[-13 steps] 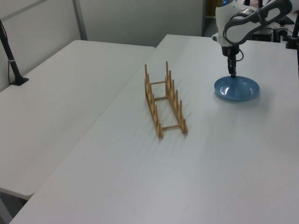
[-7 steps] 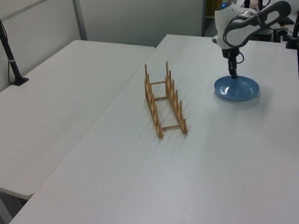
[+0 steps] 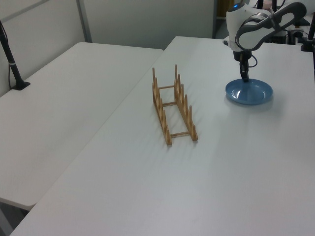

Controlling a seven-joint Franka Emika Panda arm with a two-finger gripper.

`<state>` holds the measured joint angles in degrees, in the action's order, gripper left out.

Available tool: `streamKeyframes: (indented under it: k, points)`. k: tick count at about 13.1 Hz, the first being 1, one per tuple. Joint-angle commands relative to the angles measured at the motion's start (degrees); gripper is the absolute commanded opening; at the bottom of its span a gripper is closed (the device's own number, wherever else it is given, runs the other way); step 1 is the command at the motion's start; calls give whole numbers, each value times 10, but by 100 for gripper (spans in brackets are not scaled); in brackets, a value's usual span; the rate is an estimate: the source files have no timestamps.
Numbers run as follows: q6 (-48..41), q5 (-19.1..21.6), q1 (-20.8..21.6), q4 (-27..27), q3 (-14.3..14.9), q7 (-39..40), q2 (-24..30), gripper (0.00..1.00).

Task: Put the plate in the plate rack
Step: 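Close the gripper on the rim of the blue plate, then lift the plate by its rim, tilting it upright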

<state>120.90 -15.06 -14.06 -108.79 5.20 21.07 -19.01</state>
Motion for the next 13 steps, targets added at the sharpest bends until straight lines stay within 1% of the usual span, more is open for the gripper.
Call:
streamKeyframes:
  k: [1, 3, 6, 8, 11, 13]
  points:
    - [17, -13, 2, -6, 1, -11, -4, 0]
    - [16, -13, 2, -3, 1, -13, -3, 0]
    - [11, -13, 4, 1, 1, -13, 12, 0]
    - [5, -12, 4, 9, -1, -13, 35, 0]
    - [-3, -6, 1, 24, -2, -5, 98, 0]
    - [-3, -4, 1, 38, -3, -6, 121, 0]
